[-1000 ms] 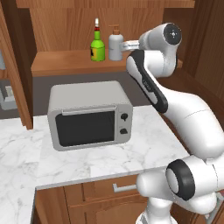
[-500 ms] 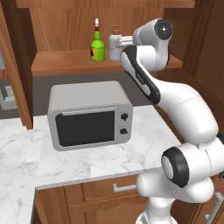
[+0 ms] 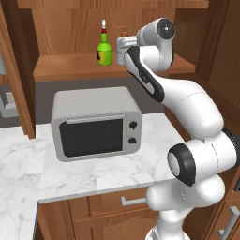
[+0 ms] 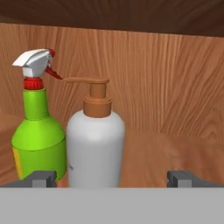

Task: Locate and retrieve the spray and soap dispenser from the cabinet. Place them next to the sink.

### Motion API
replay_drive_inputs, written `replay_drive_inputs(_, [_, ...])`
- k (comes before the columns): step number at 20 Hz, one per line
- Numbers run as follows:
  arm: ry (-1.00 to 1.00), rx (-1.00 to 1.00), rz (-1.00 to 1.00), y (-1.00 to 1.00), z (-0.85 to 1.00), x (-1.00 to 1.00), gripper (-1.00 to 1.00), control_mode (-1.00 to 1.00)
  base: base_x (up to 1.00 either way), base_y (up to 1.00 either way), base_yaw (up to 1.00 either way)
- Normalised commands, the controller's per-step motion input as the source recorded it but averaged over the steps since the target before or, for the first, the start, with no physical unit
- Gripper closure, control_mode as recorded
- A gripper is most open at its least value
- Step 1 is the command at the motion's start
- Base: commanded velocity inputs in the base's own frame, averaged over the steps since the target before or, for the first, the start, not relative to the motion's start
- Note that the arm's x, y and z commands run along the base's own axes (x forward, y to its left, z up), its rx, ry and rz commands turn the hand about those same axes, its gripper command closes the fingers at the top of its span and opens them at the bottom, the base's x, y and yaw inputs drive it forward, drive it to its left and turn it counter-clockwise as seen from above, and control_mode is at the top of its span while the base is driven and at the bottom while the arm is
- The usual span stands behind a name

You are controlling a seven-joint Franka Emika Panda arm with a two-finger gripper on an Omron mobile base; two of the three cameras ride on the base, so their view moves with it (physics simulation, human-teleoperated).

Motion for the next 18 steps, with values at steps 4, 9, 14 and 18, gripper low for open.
replay_drive_inputs(4, [-0.02, 0.00, 0.00, 0.09, 0.07, 0.31, -1.00, -1.00, 0.00, 0.00, 0.00])
replay_drive_inputs(9, [-0.03, 0.00, 0.00, 0.09, 0.10, 0.21, -1.00, -1.00, 0.00, 0.00, 0.00])
replay_drive_inputs(14, [-0.01, 0.00, 0.00, 0.11, 0.03, 0.16, -1.00, -1.00, 0.00, 0.00, 0.00])
replay_drive_inputs(18, [-0.01, 0.00, 0.00, 0.14, 0.00, 0.23, -1.00, -1.00, 0.00, 0.00, 0.00])
